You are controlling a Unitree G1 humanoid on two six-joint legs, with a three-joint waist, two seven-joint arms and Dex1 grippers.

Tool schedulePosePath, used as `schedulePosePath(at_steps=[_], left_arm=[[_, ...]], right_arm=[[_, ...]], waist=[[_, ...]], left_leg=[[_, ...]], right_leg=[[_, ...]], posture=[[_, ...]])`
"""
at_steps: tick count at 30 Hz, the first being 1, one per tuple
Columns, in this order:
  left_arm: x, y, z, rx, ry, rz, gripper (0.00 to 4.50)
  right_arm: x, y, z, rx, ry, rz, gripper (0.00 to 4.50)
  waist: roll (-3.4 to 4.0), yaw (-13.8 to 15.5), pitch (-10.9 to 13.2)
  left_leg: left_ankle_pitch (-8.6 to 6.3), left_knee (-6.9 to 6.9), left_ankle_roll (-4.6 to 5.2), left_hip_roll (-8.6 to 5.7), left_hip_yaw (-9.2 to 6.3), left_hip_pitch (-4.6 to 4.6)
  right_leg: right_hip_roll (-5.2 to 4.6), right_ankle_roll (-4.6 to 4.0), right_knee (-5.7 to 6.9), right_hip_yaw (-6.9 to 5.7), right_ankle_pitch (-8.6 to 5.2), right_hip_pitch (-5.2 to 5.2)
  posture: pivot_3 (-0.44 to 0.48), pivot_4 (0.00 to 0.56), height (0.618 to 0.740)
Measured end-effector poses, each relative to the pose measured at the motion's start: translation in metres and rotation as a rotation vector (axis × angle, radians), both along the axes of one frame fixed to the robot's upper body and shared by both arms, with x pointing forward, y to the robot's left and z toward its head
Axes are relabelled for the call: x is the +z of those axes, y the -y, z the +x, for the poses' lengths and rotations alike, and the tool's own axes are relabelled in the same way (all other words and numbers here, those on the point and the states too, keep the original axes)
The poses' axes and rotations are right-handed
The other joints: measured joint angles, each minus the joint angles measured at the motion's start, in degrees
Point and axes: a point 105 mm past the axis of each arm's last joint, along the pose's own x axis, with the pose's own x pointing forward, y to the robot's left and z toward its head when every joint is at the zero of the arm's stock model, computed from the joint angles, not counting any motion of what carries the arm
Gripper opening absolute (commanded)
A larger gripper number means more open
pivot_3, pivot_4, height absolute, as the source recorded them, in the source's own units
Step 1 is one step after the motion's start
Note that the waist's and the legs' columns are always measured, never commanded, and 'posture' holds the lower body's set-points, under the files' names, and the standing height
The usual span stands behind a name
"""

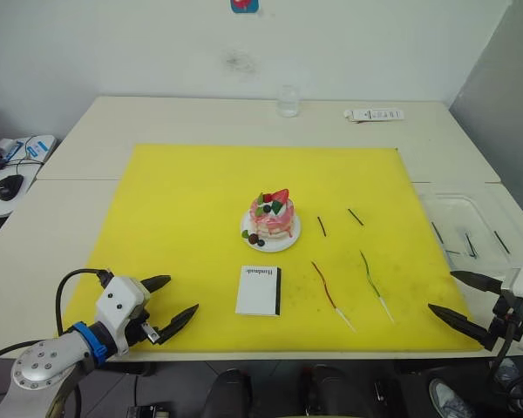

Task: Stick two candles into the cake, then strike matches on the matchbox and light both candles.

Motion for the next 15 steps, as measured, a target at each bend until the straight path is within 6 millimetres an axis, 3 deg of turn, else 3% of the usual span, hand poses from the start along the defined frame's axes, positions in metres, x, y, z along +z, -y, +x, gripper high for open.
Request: schedulePosePath(at_steps=[15], left_arm=[[0.0047,0.0036,0.0056,-0.011,-0.011,-0.049,4.5]], right_arm=[[0.0056,-0.006,0.0029,0.004,0.018,-0.008,4.47]], waist=[[0.0,0.0,0.0]], left_leg=[[0.0,0.01,0.0,0.0,0.0,0.02]], right_leg=[[0.0,0.0,0.04,0.01,0.0,0.0]], posture=[[0.0,0.15,0.74]])
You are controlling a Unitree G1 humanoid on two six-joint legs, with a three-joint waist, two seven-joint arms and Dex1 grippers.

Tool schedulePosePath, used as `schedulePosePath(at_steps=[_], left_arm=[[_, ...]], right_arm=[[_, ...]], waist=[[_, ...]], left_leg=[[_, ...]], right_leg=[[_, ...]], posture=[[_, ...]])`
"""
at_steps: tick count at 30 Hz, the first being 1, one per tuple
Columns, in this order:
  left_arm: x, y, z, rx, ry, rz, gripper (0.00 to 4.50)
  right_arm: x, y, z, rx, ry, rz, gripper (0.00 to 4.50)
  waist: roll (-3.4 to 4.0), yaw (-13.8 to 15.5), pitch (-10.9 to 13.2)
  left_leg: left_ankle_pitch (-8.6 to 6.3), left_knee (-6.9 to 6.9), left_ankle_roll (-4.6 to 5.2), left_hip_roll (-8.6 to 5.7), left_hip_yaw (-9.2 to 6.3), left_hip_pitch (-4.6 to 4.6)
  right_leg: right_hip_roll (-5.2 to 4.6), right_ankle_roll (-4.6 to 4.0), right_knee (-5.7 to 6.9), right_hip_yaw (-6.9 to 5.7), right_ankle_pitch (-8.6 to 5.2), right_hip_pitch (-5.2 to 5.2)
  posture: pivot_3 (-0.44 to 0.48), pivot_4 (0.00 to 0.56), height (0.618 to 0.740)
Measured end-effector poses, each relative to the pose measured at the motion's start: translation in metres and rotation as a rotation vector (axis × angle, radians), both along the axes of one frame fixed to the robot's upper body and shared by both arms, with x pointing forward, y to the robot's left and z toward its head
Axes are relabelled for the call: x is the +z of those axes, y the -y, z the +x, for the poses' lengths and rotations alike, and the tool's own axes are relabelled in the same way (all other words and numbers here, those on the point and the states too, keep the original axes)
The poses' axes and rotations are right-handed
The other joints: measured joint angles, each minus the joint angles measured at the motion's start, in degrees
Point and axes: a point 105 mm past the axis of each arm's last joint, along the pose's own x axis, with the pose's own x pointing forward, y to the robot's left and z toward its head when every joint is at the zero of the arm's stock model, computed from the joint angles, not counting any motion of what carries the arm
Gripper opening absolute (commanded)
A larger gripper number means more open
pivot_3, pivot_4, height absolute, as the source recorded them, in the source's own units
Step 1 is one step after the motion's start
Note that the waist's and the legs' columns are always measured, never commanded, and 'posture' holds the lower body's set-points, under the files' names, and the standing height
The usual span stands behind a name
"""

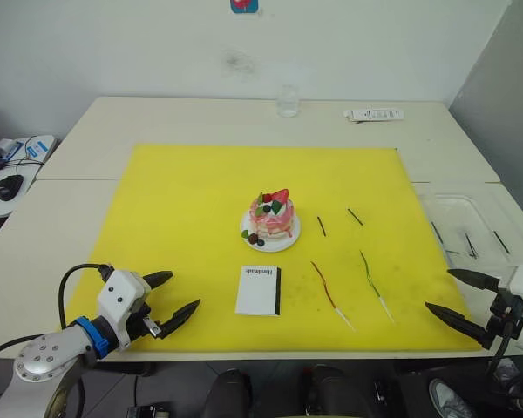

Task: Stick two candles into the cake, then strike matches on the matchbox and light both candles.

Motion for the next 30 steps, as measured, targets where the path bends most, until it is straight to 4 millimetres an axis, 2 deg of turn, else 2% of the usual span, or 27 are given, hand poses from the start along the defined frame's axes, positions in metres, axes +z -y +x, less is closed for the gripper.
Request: schedulePosePath(at_steps=[9,17,23,27,30], left_arm=[[0.007,0.002,0.001,-0.037,-0.007,-0.039,4.5],[0.008,0.009,-0.004,-0.088,-0.077,-0.097,4.5],[0.015,0.013,-0.006,-0.136,-0.156,-0.153,4.5],[0.026,0.017,-0.003,-0.158,-0.221,-0.222,4.5],[0.037,0.027,-0.003,-0.199,-0.353,-0.328,4.5]], right_arm=[[-0.001,-0.001,-0.001,0.0,-0.004,0.0,4.47],[-0.008,-0.006,-0.009,0.036,-0.036,0.003,4.47],[-0.005,-0.012,-0.004,0.072,0.002,-0.001,4.47],[-0.002,-0.026,-0.001,0.134,0.005,0.009,4.47],[0.011,-0.043,0.004,0.216,0.038,0.001,4.47]], waist=[[0.01,0.0,0.0],[0.0,0.0,0.0],[0.0,0.0,0.0],[0.01,0.0,0.0],[-0.01,-0.1,0.0]], left_leg=[[0.0,0.0,0.0,0.0,0.02,0.0],[0.0,0.02,0.0,0.0,0.0,0.02],[0.0,0.03,0.0,0.01,-0.03,0.03],[0.0,0.03,0.0,0.02,-0.02,0.03],[0.01,0.06,0.0,0.02,-0.04,0.05]], right_leg=[[0.0,0.0,0.0,0.01,0.0,0.0],[0.01,0.01,0.01,0.01,0.01,0.01],[0.04,0.01,0.06,0.0,0.01,0.02],[0.04,0.01,0.06,0.01,0.01,0.02],[0.04,0.06,0.08,0.0,0.03,0.02]], posture=[[0.0,0.15,0.74],[0.0,0.15,0.74],[0.0,0.15,0.74],[0.0,0.15,0.74],[0.0,0.15,0.74]])
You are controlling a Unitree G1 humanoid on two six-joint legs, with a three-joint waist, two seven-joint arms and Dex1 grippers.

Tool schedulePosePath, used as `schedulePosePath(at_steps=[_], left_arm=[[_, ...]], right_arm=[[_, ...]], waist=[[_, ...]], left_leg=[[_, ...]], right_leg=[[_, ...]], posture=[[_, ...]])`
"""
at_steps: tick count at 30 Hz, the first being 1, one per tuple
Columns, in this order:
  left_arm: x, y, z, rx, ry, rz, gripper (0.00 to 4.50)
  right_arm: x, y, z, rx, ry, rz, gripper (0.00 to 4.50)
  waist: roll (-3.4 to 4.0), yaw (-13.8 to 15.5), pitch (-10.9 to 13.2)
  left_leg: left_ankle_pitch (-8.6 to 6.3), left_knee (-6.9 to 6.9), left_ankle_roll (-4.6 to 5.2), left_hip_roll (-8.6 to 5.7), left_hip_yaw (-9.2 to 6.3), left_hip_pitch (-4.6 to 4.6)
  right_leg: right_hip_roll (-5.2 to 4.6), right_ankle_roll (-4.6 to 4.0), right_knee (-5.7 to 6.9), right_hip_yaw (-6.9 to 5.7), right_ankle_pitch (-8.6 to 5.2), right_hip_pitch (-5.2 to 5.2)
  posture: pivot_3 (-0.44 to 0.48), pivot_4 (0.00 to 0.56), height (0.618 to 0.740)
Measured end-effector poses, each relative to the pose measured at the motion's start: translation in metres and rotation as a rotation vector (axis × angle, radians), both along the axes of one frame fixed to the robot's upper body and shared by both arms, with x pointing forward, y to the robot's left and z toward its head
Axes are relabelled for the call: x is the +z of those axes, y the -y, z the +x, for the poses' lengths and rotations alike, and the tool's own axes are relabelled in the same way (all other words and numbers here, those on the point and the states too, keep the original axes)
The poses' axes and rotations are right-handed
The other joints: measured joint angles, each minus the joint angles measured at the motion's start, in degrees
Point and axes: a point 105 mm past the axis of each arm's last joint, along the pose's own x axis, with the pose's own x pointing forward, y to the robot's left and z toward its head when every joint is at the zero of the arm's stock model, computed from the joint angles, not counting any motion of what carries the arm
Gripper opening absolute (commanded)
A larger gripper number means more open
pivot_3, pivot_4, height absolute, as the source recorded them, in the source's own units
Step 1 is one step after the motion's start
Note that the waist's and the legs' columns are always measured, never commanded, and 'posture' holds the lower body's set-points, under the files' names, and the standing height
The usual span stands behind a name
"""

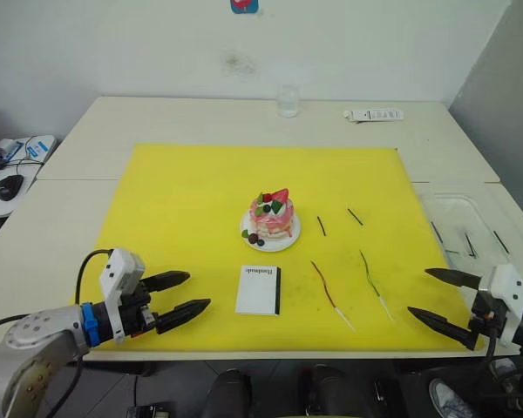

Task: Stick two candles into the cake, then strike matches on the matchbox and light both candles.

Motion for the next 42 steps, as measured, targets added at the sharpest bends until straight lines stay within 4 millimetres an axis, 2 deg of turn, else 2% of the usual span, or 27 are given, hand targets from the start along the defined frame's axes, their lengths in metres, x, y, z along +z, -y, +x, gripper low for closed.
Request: schedulePosePath(at_steps=[2,7,13,15,19,26,30,38,42], left_arm=[[0.01,0.005,0.003,-0.017,-0.066,-0.063,4.5],[0.03,0.01,0.024,0.009,-0.179,-0.196,4.5],[0.062,0.027,0.04,-0.022,-0.141,-0.296,4.5],[0.063,0.034,0.039,-0.04,-0.11,-0.27,4.5],[0.059,0.045,0.033,-0.078,-0.029,-0.183,4.5],[0.056,0.042,0.035,-0.081,0.052,-0.143,4.5],[0.056,0.048,0.031,-0.127,0.121,-0.104,4.5],[0.055,0.075,0.013,-0.369,0.397,0.055,4.5],[0.056,0.086,0.008,-0.489,0.563,0.105,4.5]], right_arm=[[0.011,-0.012,0.003,0.04,0.024,0.018,4.47],[0.026,-0.037,0.014,0.078,0.053,0.053,4.47],[0.046,-0.05,0.043,-0.024,0.111,0.106,4.47],[0.047,-0.054,0.046,-0.046,0.102,0.12,4.47],[0.041,-0.058,0.045,-0.071,0.054,0.111,4.47],[0.035,-0.059,0.044,-0.081,0.039,0.064,4.47],[0.021,-0.055,0.038,-0.124,-0.036,0.042,4.47],[-0.004,-0.048,0.014,-0.198,-0.14,-0.005,4.47],[-0.016,-0.037,0.01,-0.253,-0.171,-0.037,4.47]], waist=[[0.01,0.0,0.0],[-0.13,0.0,0.1],[-0.21,0.0,0.1],[-0.2,0.0,0.1],[-0.2,0.0,0.1],[-0.2,0.0,0.1],[-0.2,0.0,0.1],[-0.2,0.1,0.1],[-0.2,0.1,0.1]], left_leg=[[0.0,-0.01,0.0,-0.01,-0.01,0.0],[0.01,0.02,-0.02,-0.01,-0.05,-0.04],[0.02,0.04,-0.04,-0.02,0.01,-0.11],[0.02,0.02,-0.05,-0.03,0.01,-0.11],[0.03,0.0,-0.06,-0.02,0.02,-0.11],[0.03,0.03,-0.05,-0.03,0.01,-0.09],[0.03,0.04,-0.05,-0.04,0.04,-0.13],[0.03,0.03,-0.05,-0.03,0.04,-0.12],[0.02,0.05,-0.05,-0.06,0.08,-0.12]], right_leg=[[0.0,0.02,0.01,0.0,0.01,0.0],[0.02,0.03,0.01,-0.01,0.02,0.01],[0.0,0.07,-0.02,0.07,0.04,-0.01],[0.0,0.07,-0.02,0.07,0.03,-0.02],[0.01,0.07,-0.02,0.07,0.02,-0.03],[0.01,0.08,-0.01,0.06,0.02,-0.03],[0.0,0.11,-0.04,0.08,0.04,-0.03],[0.01,0.11,-0.05,0.08,0.03,-0.03],[0.01,0.15,-0.05,0.1,0.06,-0.03]], posture=[[0.0,0.15,0.74],[0.0,0.15,0.74],[0.0,0.15,0.74],[0.0,0.15,0.74],[0.0,0.15,0.74],[0.0,0.15,0.74],[0.0,0.15,0.74],[0.0,0.15,0.74],[0.0,0.15,0.74]])
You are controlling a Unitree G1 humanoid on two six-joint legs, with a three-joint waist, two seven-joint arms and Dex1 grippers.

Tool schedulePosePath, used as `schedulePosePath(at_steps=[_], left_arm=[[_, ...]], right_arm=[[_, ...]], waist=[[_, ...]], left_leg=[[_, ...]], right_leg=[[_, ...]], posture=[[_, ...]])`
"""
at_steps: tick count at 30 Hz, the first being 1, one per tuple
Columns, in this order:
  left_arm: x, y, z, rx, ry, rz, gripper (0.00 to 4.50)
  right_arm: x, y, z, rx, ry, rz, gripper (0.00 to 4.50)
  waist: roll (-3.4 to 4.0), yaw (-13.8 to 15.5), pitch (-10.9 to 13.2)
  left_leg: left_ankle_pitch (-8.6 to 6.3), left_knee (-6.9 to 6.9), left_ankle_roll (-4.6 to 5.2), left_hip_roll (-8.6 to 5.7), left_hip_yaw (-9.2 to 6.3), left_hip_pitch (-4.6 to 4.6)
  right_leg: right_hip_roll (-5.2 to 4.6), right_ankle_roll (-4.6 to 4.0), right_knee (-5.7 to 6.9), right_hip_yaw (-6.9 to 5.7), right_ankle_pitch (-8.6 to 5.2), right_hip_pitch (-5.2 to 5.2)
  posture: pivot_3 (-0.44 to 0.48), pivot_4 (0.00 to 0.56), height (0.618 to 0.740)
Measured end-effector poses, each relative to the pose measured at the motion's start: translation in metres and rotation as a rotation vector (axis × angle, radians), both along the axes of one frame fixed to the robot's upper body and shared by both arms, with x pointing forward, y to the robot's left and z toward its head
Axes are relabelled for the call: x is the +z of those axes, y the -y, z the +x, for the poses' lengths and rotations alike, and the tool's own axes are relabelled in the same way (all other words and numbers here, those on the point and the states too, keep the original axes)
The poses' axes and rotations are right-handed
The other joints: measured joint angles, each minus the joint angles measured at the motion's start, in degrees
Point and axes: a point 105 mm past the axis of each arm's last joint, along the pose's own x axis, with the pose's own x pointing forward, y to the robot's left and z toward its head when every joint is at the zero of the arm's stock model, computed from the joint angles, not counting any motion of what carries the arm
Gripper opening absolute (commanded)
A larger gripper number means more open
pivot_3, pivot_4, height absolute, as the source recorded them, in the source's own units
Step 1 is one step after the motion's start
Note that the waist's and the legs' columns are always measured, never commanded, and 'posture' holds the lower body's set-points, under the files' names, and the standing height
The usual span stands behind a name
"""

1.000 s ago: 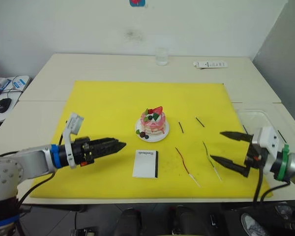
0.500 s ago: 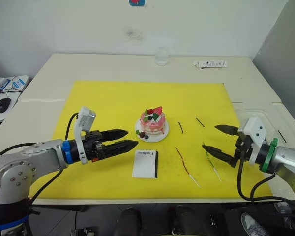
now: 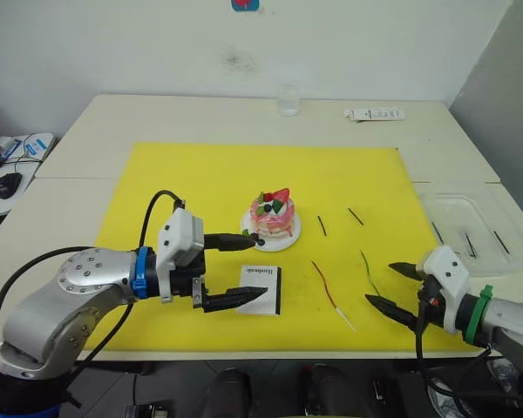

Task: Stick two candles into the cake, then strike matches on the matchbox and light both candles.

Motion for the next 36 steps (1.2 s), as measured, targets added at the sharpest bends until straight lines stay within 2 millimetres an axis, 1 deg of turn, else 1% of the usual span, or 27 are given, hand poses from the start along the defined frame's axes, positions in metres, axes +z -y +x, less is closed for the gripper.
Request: schedulePosePath(at_steps=[4,6,10,13,17,24,29,32,36], left_arm=[[0.006,0.014,0.0,-0.101,0.174,-0.044,4.5],[0.002,0.017,0.002,-0.122,0.216,-0.031,4.5],[-0.005,0.017,0.006,-0.143,0.207,-0.002,4.5],[-0.004,0.017,0.006,-0.143,0.204,-0.015,4.5],[-0.005,0.018,0.006,-0.142,0.178,-0.028,4.5],[-0.006,0.018,0.005,-0.144,0.154,-0.035,4.5],[-0.006,0.018,0.005,-0.141,0.151,-0.035,4.5],[-0.006,0.018,0.005,-0.138,0.152,-0.037,4.5],[-0.007,0.018,0.005,-0.13,0.152,-0.04,4.5]], right_arm=[[-0.007,0.008,-0.003,-0.024,-0.011,-0.018,4.47],[-0.008,0.009,-0.003,-0.024,-0.005,-0.023,4.47],[-0.008,0.009,-0.003,-0.036,-0.003,-0.015,4.47],[-0.009,0.007,-0.001,-0.061,-0.007,0.0,4.47],[-0.01,-0.001,-0.001,-0.057,-0.013,0.02,4.47],[-0.004,-0.01,0.007,-0.066,-0.033,0.017,4.47],[0.004,-0.013,0.017,-0.101,-0.066,0.015,4.47],[0.007,-0.018,0.019,-0.105,-0.077,0.019,4.47],[0.001,-0.022,0.019,-0.11,-0.1,-0.002,4.47]], waist=[[0.02,0.0,0.0],[0.01,0.0,0.0],[0.01,-0.2,0.0],[0.02,-0.2,0.0],[0.02,-0.2,0.0],[0.01,-0.2,0.0],[0.01,-0.2,0.0],[0.01,-0.2,0.0],[0.02,-0.2,0.0]], left_leg=[[0.0,0.01,0.01,-0.02,0.0,-0.02],[0.0,0.0,0.01,0.02,-0.01,-0.01],[0.0,-0.02,0.01,0.06,-0.03,0.0],[0.0,-0.01,0.01,0.05,-0.03,-0.03],[0.0,0.0,0.01,0.04,-0.02,-0.02],[0.0,0.0,0.01,0.04,-0.04,-0.02],[0.0,0.0,0.01,0.04,-0.06,-0.03],[0.0,-0.01,0.01,0.05,-0.07,-0.05],[0.0,-0.01,0.02,0.04,-0.05,-0.1]], right_leg=[[0.01,0.01,-0.02,0.0,0.0,0.0],[0.06,0.01,-0.02,0.02,0.0,0.0],[0.11,0.02,-0.01,0.0,0.0,0.0],[0.09,0.02,-0.03,0.0,0.0,-0.01],[0.08,0.04,-0.02,0.01,0.0,0.0],[0.08,0.04,-0.01,-0.01,0.01,0.0],[0.08,0.04,-0.01,-0.01,0.01,0.0],[0.08,0.04,-0.03,-0.02,0.01,-0.01],[0.08,0.05,-0.05,-0.01,0.0,-0.03]], posture=[[0.0,0.15,0.74],[0.0,0.15,0.74],[0.0,0.15,0.74],[0.0,0.15,0.74],[0.0,0.15,0.74],[0.0,0.15,0.74],[0.0,0.15,0.74],[0.0,0.15,0.74],[0.0,0.15,0.74]])
